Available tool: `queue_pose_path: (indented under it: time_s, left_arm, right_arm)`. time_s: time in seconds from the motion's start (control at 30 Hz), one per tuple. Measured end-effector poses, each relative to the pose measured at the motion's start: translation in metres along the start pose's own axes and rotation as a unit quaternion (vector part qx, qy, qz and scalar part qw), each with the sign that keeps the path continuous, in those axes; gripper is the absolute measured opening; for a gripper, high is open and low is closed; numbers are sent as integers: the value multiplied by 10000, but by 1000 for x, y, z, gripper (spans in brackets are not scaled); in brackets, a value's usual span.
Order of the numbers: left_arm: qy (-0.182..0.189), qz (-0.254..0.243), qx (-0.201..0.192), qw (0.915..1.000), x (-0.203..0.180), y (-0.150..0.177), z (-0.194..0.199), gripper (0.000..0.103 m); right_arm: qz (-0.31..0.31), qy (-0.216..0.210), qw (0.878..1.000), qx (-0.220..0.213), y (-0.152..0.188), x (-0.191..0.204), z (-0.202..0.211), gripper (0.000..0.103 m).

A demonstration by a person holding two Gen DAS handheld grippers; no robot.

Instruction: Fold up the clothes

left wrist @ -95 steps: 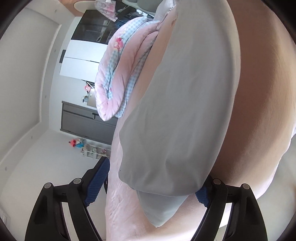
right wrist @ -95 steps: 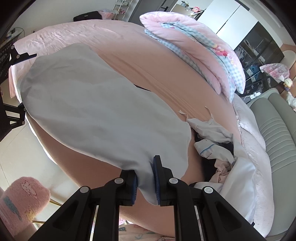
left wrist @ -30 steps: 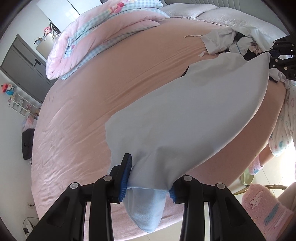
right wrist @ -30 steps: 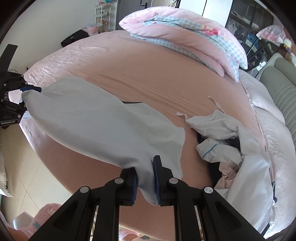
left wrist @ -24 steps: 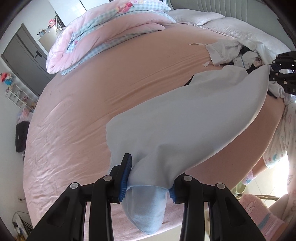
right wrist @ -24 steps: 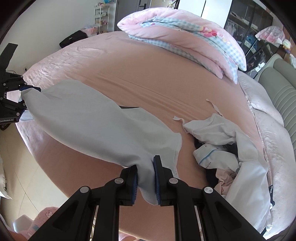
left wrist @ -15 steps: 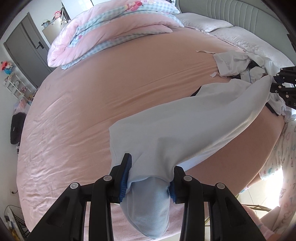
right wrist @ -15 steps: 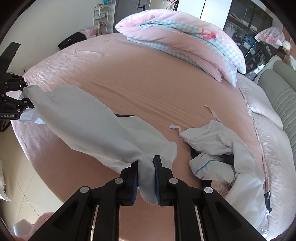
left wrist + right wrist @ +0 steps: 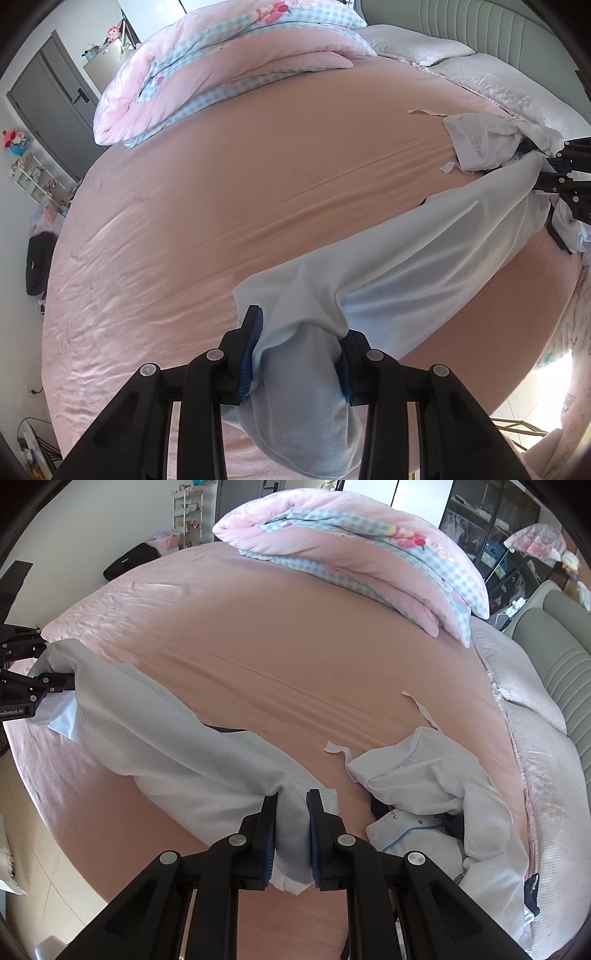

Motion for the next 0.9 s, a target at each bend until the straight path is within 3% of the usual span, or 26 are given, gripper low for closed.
queue_pose_path:
  time_s: [0.27,0.53,0.77,0.9]
  left_arm:
    - [-2,-3,119,9999,5,-4,-15,33]
    - [463,328,354,9978,18,2,-36,35]
    - [871,672,617,9920,36,7,-56,52]
    - [1198,1005,735,9850,47,14,-66,58]
  right_arm:
    - [-180,-153,9995,207,-11,-7,-20,13]
    - [-436,-406,9970,486,-18,-13,-43,14]
    - [-367,-369,9959,746,-23,-11,-65,16]
    - [-417,-297,9950,856,-23,-14,-77,28]
Point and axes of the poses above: each gripper's, at about its wrist camera, not at the fingertips, and z roughly against the way its jaws point, x to its left, y to its underside, the point moved 2 cm from there along -z, roughly the way its jaws point, and after that the axes turned 5 degrees about y, right-handed, at the moved point
